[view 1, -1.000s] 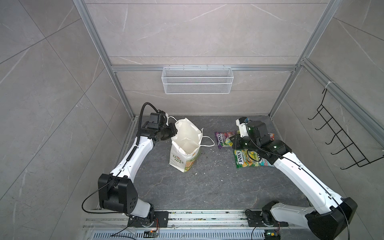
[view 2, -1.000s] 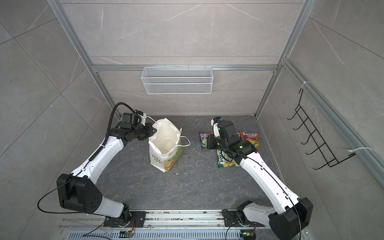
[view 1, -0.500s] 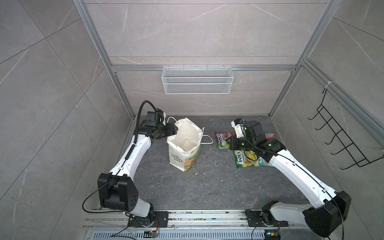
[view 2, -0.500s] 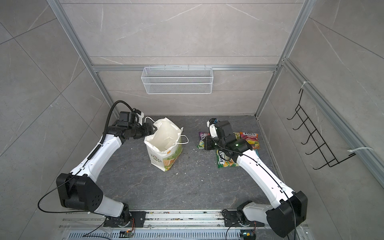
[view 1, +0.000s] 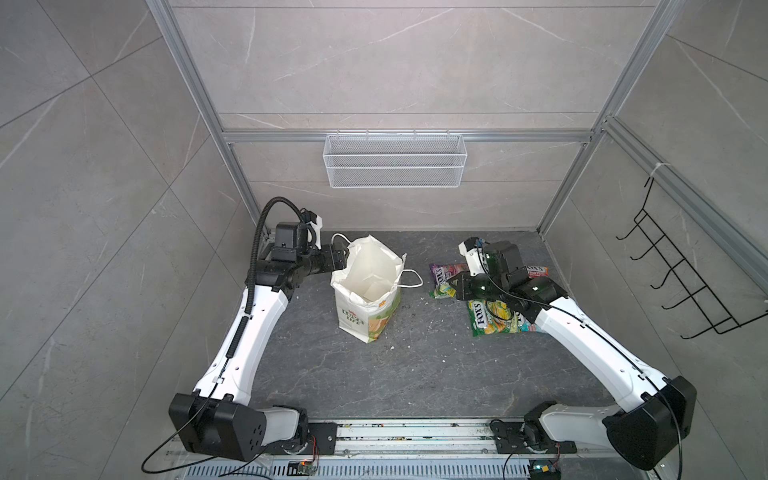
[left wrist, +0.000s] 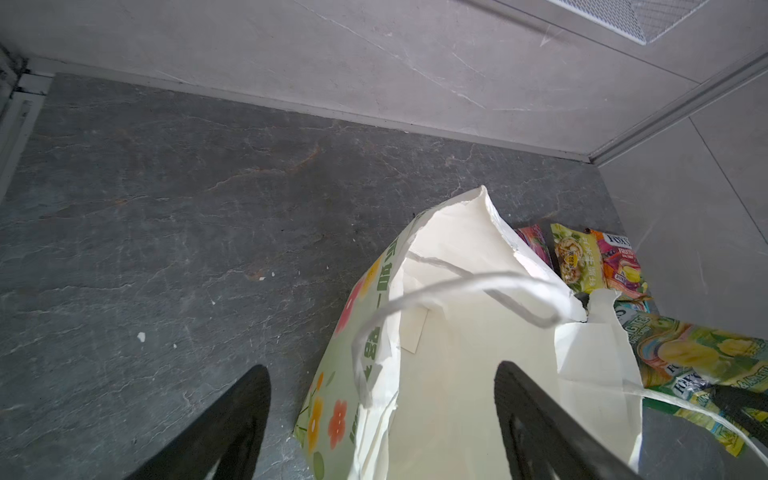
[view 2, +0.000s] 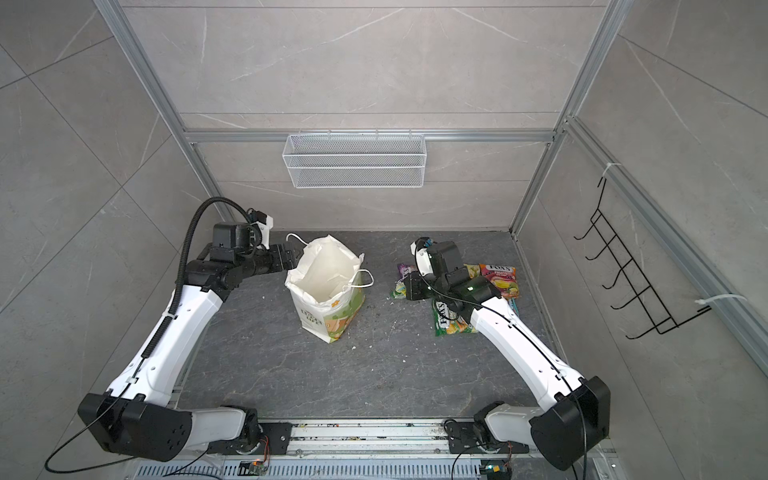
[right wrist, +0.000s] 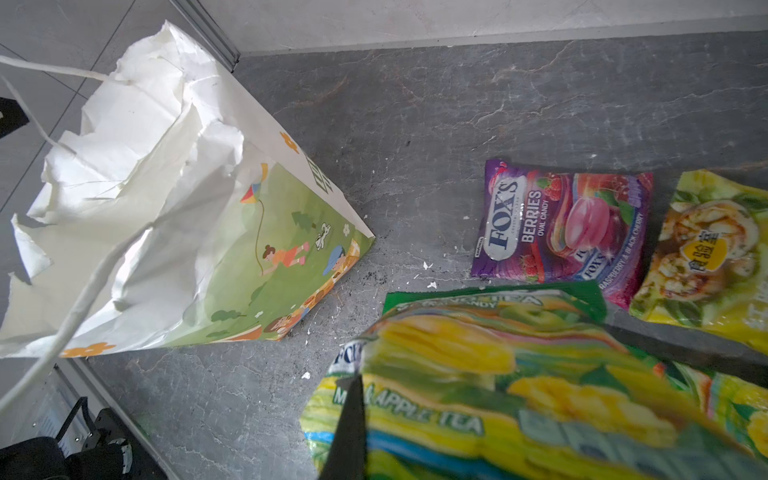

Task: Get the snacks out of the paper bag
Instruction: 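Hold the packet with the right gripper while the left releases the bag, then lower the packet beside the others with the right gripper while the left withdraws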

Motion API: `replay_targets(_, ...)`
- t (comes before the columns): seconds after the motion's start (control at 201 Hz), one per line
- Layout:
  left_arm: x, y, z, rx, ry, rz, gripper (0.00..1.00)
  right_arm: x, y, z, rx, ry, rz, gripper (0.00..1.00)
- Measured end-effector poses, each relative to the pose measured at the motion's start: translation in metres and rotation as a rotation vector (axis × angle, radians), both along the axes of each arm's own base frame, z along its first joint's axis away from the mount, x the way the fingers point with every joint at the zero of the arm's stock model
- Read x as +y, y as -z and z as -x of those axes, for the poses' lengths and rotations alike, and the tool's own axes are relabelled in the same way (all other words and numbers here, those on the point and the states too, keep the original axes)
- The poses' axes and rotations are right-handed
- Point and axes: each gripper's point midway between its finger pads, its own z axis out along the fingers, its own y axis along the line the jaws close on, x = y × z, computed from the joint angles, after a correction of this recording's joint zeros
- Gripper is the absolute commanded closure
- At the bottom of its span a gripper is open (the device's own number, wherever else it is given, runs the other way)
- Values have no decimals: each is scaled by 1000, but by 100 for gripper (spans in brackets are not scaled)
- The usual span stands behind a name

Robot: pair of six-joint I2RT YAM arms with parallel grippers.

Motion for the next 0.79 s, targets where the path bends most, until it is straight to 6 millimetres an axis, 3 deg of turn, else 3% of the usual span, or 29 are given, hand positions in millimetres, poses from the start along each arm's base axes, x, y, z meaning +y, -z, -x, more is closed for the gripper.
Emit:
replay_targets(0.134,3,-23,30,-129,28,12,19,6,9,3,26,-49,9,100)
replay_targets(0.259,-11,-37,70,-305,151,76,18,16,23,11,64,-119,30,100)
replay_targets(0.468,-51,3,123,-394,434,187,23,51,57,33,143,-282,60,100)
replay_targets(0.597,-66,35,149,-381,523,213,35,58,77,35,192,-307,75,100)
replay_targets(0.672,-68,38,163,-397,550,217,50,59,82,31,197,-304,80,100)
replay_targets(0.791,-70,28,178,-443,573,222,64,61,84,25,179,-294,84,100)
